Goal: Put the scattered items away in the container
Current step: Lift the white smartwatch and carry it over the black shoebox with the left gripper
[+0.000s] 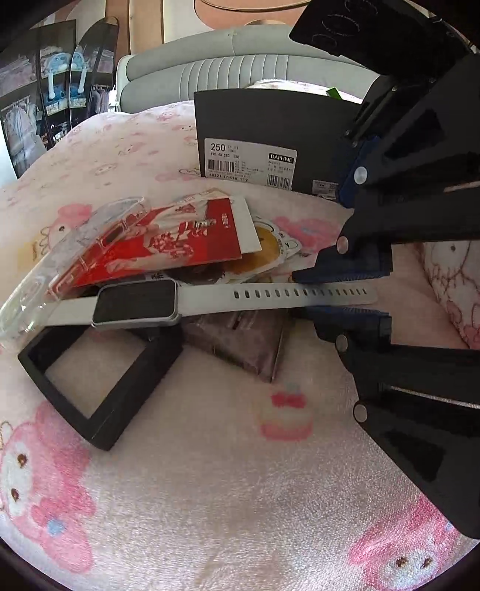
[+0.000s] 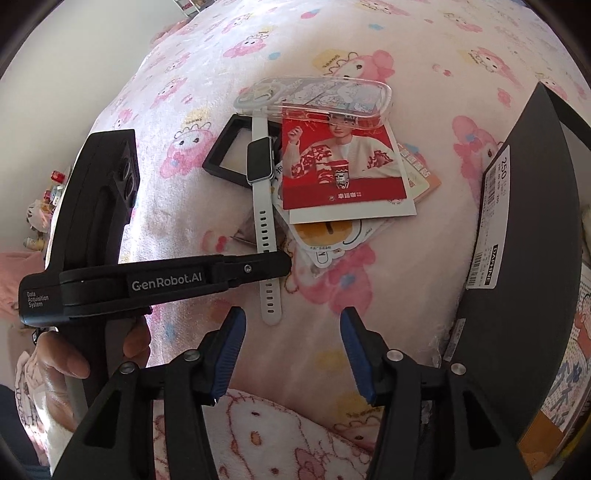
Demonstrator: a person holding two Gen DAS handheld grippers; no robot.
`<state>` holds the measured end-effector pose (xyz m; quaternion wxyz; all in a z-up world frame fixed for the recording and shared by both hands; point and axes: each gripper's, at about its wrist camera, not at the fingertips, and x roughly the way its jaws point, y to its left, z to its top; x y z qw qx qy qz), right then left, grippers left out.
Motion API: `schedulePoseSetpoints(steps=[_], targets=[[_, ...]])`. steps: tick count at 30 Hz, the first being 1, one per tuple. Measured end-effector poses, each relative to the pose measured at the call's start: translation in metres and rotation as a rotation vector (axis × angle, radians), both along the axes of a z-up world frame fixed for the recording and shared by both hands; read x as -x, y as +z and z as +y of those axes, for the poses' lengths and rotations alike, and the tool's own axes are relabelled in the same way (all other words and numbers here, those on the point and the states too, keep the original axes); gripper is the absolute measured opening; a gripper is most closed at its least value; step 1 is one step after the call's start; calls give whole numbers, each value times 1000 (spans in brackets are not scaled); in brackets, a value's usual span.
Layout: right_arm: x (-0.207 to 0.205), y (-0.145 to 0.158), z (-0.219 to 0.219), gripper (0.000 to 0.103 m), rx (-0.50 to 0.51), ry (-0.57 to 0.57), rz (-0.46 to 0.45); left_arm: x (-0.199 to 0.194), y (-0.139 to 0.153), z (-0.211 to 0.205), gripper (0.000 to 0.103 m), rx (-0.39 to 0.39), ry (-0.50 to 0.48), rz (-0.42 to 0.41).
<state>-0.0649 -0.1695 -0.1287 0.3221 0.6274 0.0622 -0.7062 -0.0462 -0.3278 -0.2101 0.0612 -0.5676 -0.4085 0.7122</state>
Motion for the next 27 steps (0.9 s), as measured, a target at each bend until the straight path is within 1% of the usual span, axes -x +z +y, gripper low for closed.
schedulePoseSetpoints(steps=[2,4,7,9,11,15,16,18,19,22,24,27], targets=[[-3,5,3,49,11,7,6,-9,12,-1,0,-45,17,49],[-8,12,6,49,25,18,17,-19,31,-2,0,-65,32,97],[-13,27,16,49,62,27,33,-33,65,6,1,-69,32,180],[-17,40,26,49,98,47,37,-40,88,12,1,-51,28,224],[-19,55,38,49,126,80,42,-37,107,28,1,-34,22,263],[-23,84,70,49,155,150,59,-41,139,57,1,-50,-12,354],[-24,92,80,49,162,164,60,-39,145,68,1,-44,-20,369],[-25,105,96,50,179,181,65,-33,155,93,1,-24,-38,394],[-26,112,107,53,188,182,70,-30,158,102,1,-20,-47,400],[-24,126,139,56,192,149,88,-20,161,133,1,-60,-77,415],[-23,130,158,56,174,125,105,-14,160,151,1,-80,-93,418],[-20,128,184,56,167,94,118,-11,159,178,1,-75,-108,412]])
